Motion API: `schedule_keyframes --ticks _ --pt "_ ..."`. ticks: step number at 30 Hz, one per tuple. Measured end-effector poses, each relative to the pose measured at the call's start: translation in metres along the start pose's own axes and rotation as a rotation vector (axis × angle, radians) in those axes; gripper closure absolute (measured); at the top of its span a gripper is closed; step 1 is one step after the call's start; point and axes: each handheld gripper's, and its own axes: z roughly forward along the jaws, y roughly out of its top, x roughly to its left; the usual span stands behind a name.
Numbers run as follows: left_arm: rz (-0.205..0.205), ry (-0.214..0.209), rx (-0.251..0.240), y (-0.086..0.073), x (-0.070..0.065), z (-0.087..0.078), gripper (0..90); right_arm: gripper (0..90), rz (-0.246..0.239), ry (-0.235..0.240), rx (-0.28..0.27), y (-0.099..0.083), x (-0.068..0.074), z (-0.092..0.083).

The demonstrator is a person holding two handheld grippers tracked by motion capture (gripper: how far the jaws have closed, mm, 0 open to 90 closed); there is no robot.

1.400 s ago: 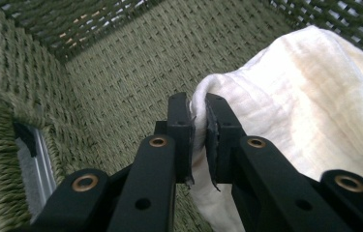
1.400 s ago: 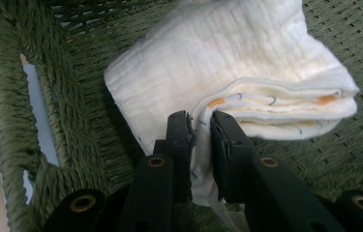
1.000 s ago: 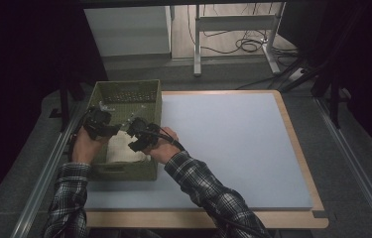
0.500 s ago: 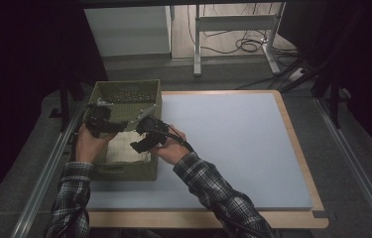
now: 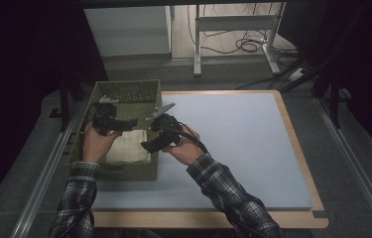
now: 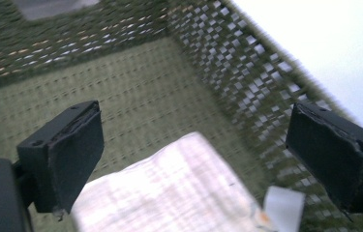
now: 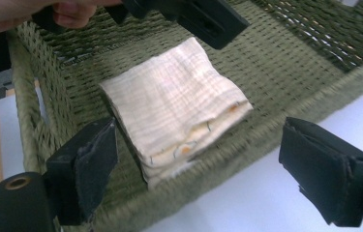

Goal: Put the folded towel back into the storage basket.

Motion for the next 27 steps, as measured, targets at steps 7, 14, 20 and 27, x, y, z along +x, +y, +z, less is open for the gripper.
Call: schedule_keyframes --ticks 7,14,20,27 --pt "0.05 -0.018 -0.01 0.003 -0.024 -0.004 4.7 11.4 0.008 -0.005 -0.015 -0.016 -0.008 -0.019" --pt "0.067 -0.054 -0.036 0.0 -0.05 -0.008 4.4 10.1 0.01 -0.019 -0.026 -0.038 -0.014 -0.035" --pt "0.104 -0.059 -0.032 -0.002 -0.069 -0.01 4.3 9.3 0.022 -0.023 -0.027 -0.058 -0.017 -0.047" --pt "0.134 -0.07 -0.026 -0.002 -0.091 -0.013 4.3 9.3 0.037 -0.03 -0.022 -0.079 -0.019 -0.057"
